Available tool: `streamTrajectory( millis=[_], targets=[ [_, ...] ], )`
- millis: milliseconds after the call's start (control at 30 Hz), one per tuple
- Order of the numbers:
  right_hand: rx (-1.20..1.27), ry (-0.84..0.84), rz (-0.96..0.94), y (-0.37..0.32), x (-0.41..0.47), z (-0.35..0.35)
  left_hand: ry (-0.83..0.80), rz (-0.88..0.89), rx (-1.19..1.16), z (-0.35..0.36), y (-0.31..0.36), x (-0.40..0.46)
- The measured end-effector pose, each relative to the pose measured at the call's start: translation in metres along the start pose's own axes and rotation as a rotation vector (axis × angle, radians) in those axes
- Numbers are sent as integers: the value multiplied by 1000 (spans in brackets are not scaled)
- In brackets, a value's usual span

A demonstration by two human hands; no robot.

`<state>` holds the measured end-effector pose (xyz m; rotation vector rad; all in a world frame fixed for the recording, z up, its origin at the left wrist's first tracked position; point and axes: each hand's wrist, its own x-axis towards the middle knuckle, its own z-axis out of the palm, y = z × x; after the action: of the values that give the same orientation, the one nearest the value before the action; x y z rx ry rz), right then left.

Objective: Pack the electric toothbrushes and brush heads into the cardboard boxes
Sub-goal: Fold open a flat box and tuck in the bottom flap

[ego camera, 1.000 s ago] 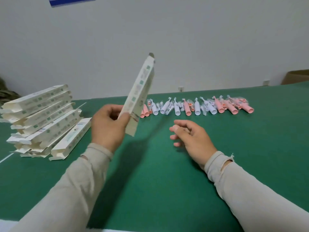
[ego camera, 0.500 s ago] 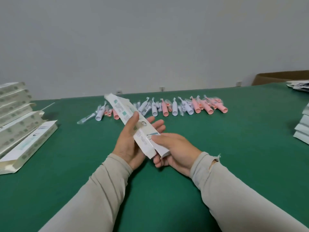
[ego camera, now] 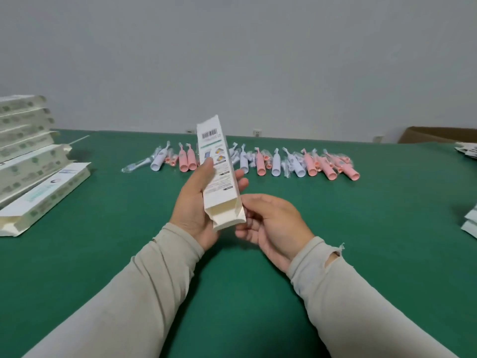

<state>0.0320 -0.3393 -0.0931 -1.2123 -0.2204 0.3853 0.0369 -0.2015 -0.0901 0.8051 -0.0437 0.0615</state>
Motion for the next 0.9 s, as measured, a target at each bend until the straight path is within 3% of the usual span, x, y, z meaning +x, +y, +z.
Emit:
streamTrajectory(
  millis=[100,300,500,600,900],
  targets=[
    [-128,-44,34,6,-2,5,-34,-62,-40,3,0,-4],
    [-293,262,-204,6,7,2,167,-32,-84,-2,5,4],
    [-587,86,-459,11,-2,6,259,13,-137,-10,5,6],
    [-734,109,-502,15,-5,10,288,4,-153,-11,6,4],
    [-712,127,-528,16,-4,9,197,9,-117,-4,-1,3]
  ],
)
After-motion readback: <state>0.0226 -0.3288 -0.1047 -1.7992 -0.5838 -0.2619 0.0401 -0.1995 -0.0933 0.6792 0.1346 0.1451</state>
